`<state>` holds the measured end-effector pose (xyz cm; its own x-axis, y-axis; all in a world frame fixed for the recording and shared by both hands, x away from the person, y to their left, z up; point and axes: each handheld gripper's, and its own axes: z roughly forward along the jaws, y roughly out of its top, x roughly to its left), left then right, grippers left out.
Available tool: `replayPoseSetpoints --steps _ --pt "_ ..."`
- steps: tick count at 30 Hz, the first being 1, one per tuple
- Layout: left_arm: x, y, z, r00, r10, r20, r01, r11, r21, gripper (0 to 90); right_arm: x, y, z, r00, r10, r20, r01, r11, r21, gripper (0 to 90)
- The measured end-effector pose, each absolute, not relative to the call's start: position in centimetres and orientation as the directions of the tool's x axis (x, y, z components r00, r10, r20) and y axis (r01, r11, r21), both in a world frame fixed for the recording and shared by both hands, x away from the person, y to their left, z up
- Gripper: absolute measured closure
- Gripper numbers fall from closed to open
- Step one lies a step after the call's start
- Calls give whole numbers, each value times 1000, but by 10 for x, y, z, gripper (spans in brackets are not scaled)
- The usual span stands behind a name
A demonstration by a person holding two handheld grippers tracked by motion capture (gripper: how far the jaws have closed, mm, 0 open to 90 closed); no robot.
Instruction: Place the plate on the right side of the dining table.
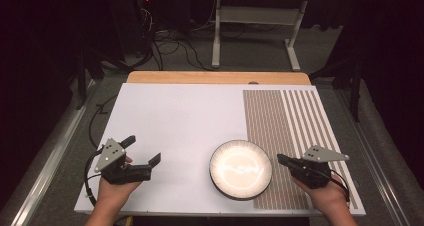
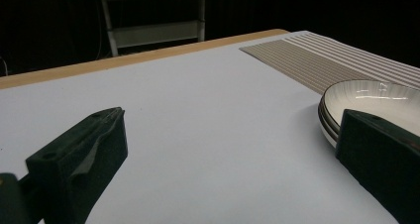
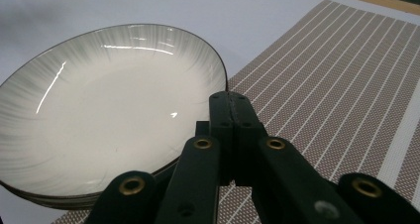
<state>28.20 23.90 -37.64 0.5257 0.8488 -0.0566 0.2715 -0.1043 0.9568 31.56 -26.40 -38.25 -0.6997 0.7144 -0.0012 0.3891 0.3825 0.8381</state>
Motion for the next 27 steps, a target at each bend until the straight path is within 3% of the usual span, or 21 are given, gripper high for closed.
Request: replayPoseSetpoints --steps 27 --pt "278 235 -378 532 845 -50 263 -108 959 5 317 -252 -393 -746 666 -18 400 469 788 900"
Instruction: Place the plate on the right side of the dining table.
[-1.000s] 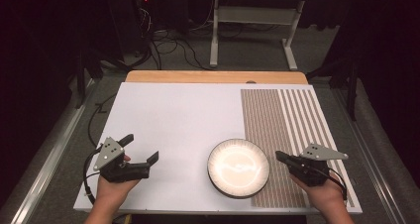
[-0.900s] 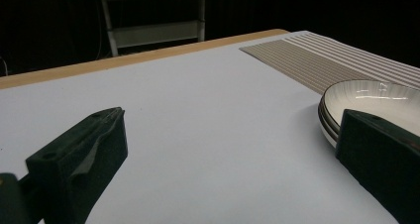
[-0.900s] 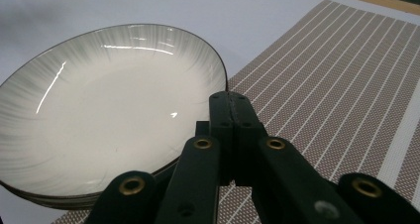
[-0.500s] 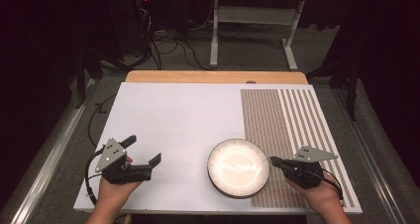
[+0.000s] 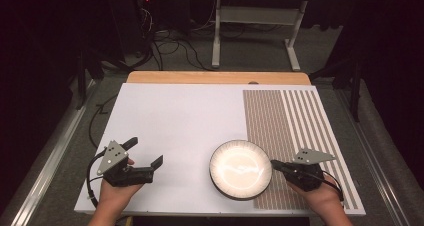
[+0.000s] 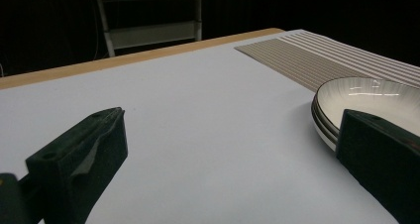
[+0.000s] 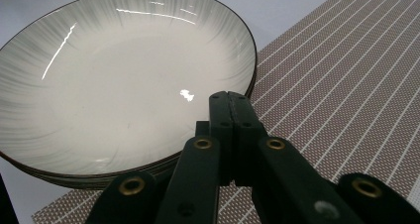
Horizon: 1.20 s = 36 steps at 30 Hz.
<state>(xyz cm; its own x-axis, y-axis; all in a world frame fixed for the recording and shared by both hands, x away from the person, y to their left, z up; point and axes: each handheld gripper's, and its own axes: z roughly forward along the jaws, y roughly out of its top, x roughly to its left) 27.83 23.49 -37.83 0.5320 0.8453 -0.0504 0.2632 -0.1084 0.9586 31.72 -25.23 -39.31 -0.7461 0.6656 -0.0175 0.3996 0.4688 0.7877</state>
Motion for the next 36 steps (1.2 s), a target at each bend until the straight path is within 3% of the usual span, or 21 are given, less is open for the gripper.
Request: replayPoseSetpoints --steps 36 --pt "280 236 -380 531 846 -53 279 -115 953 6 315 -250 -392 -760 649 -31 385 488 784 900"
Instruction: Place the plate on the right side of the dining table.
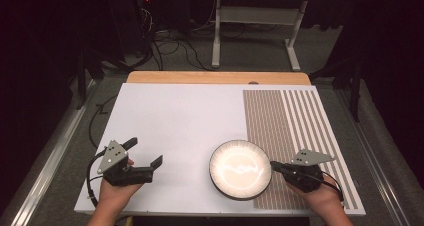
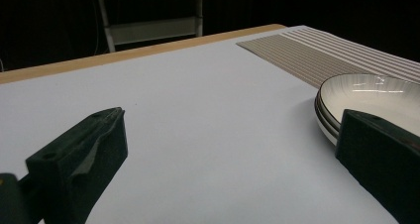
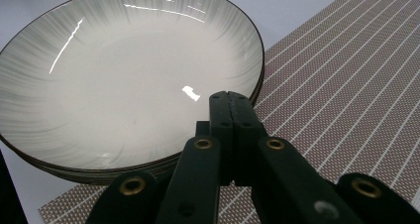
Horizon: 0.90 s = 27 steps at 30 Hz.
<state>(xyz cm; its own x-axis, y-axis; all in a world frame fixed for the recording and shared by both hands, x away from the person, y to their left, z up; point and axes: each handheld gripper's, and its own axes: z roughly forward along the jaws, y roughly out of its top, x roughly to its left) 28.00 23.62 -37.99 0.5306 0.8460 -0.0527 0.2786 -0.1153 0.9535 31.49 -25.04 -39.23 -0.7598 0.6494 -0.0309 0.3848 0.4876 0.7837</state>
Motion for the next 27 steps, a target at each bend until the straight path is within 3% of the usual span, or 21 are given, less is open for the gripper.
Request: replayPoseSetpoints --steps 21,27 --pt "281 237 -380 530 847 -54 286 -118 951 6 312 -244 -393 -774 632 -33 377 502 778 900" --pt "280 238 -380 531 846 -54 284 -118 952 6 308 -235 -390 -772 630 -85 350 533 771 900"
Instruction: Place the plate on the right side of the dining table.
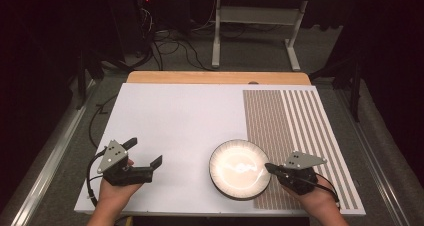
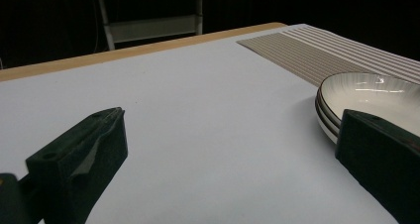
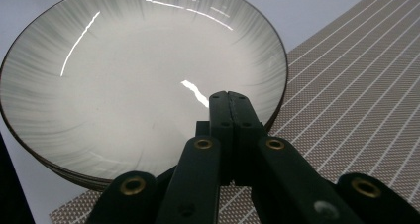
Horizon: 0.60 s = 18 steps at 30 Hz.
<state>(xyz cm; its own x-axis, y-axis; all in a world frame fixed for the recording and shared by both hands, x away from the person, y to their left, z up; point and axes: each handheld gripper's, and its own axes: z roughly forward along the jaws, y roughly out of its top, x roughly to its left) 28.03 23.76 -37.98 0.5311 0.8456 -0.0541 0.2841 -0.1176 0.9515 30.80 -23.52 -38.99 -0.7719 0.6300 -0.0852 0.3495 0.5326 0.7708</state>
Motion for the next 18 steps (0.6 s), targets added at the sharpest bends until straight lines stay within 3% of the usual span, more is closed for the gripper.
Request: replayPoseSetpoints --steps 18 --pt "281 238 -380 529 847 -57 286 -115 951 6 312 -245 -391 -748 660 -68 388 518 762 900"
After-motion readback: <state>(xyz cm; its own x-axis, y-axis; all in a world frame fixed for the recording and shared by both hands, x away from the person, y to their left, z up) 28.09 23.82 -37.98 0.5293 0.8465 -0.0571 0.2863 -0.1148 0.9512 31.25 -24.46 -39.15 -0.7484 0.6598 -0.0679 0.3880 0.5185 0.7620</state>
